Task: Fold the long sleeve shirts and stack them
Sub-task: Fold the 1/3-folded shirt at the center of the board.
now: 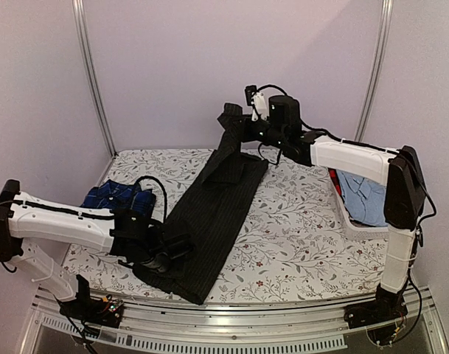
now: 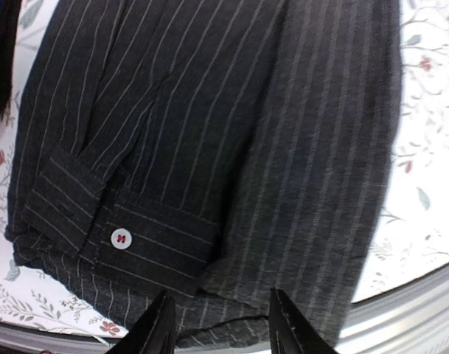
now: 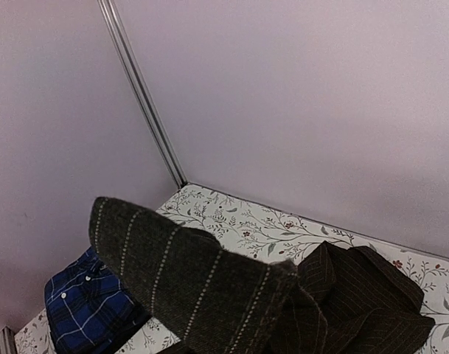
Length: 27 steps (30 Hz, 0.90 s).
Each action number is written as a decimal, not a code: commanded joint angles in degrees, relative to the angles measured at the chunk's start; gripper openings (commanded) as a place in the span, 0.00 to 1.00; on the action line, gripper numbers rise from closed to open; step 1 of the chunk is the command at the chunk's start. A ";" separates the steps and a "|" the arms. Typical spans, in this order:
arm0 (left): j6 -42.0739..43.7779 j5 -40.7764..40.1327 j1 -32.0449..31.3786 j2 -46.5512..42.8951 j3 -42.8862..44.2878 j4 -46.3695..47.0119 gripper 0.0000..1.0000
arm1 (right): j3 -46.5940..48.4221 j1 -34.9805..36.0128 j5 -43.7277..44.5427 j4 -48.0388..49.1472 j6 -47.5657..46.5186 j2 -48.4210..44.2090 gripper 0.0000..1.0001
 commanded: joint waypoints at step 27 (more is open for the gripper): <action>37.35 19.53 32.68 24.30 15.52 13.46 0.29 | -1.66 -12.24 -12.23 -21.26 13.36 18.37 0.00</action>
